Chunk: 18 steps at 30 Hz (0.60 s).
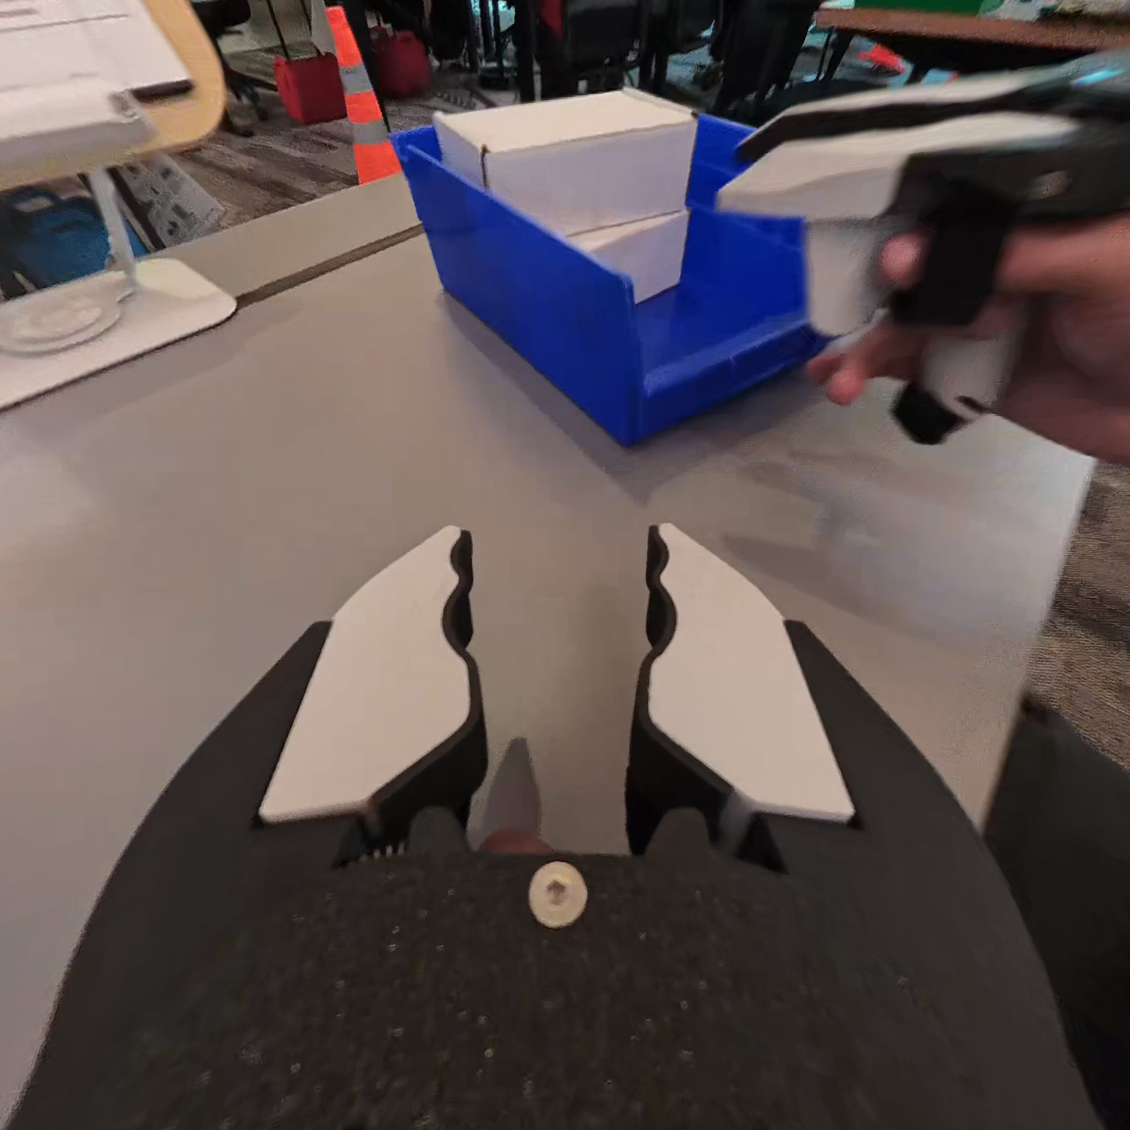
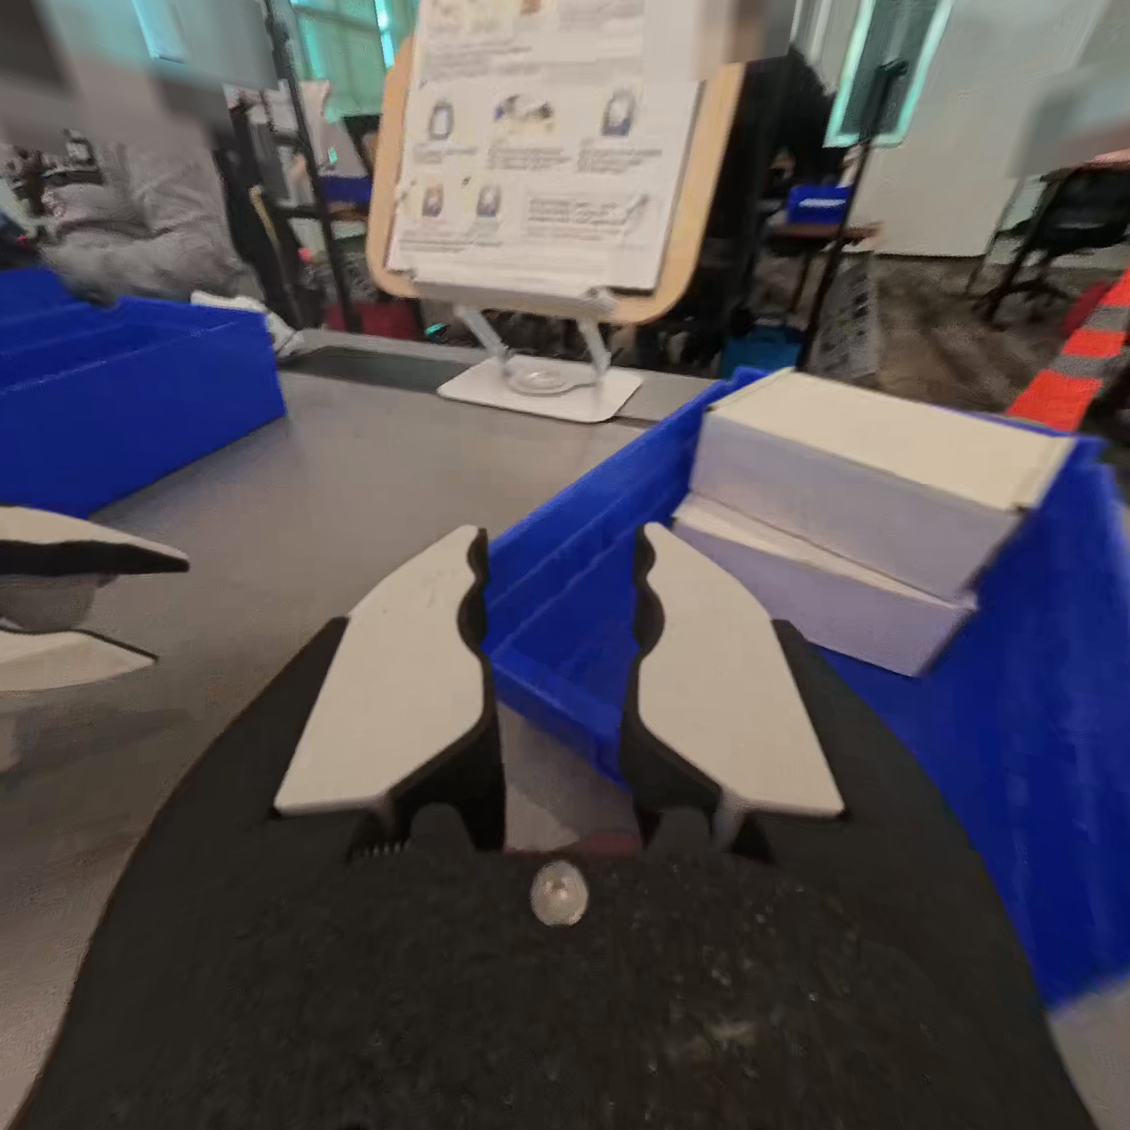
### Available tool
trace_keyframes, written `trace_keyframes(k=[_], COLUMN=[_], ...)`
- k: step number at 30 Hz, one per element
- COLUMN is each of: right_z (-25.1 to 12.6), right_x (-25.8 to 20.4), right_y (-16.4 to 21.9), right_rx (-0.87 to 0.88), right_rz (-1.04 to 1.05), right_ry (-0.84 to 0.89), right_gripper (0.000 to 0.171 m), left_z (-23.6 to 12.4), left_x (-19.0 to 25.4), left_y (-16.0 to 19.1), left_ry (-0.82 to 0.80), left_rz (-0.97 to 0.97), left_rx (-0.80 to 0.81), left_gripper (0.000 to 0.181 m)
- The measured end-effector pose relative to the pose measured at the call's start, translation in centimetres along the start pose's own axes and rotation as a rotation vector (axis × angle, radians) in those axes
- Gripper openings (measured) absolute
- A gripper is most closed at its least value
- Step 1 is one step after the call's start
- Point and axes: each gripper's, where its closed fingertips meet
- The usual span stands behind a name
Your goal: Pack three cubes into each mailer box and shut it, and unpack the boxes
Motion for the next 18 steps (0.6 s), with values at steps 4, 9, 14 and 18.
trace_keyframes(k=[4,9,14,18], right_z=[-8.1,-10.7,-6.7,-6.0], right_x=[7.4,12.3,13.6,12.8], right_y=[1.3,5.3,7.8,7.7], right_rx=[-0.075,-0.095,-0.192,-0.228], right_rz=[0.002,0.24,0.299,0.265], right_ry=[0.345,0.402,0.453,0.501], right_gripper=[0.025,0.033,0.03,0.003], left_z=[7.7,14.9,16.6,15.2], left_x=[4.2,5.1,4.5,1.8], left_y=[-2.4,-3.5,-4.1,-3.8], left_ry=[0.024,-0.069,-0.112,-0.208], left_rz=[-0.085,-0.193,-0.273,-0.201], left_rx=[-0.077,-0.102,-0.135,-0.148], left_gripper=[0.054,0.047,0.025,0.008])
Point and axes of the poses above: each gripper's, where its closed fingertips meet, z out along the fingers, y out of its underside, x = y × z across the jaws, and after that the axes turned 11 degrees about -y, right-handed
